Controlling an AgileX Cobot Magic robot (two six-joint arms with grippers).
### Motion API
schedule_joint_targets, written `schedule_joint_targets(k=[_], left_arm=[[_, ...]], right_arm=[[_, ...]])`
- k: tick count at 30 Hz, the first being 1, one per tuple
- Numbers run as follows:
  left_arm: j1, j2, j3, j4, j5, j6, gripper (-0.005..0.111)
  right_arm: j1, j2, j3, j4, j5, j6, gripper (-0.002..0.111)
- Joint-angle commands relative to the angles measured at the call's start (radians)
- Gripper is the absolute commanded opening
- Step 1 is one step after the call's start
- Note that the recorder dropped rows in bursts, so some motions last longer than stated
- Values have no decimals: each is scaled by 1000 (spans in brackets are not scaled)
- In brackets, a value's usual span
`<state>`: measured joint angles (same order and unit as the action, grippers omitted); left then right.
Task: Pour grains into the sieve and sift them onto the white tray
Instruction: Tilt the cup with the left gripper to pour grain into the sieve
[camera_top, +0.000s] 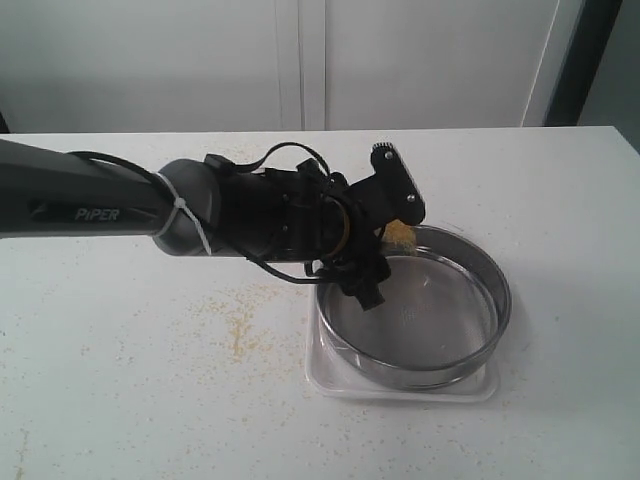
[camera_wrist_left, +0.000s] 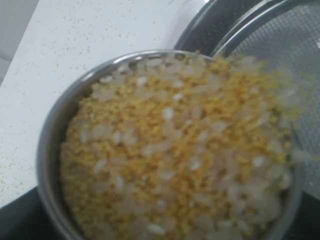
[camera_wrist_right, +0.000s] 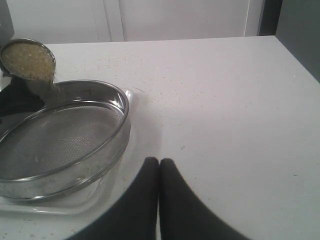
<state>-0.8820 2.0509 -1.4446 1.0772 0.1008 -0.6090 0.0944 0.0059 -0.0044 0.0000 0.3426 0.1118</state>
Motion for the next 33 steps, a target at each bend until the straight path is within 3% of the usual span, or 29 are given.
schedule_joint_targets(k=[1, 33], left_arm=[[-4, -2, -11, 18, 5, 18, 0], [-28, -2, -11, 22, 52, 307, 0]], right_arm=[[5, -6, 4, -8, -2, -2, 0], [5, -6, 4, -8, -2, -2, 0]])
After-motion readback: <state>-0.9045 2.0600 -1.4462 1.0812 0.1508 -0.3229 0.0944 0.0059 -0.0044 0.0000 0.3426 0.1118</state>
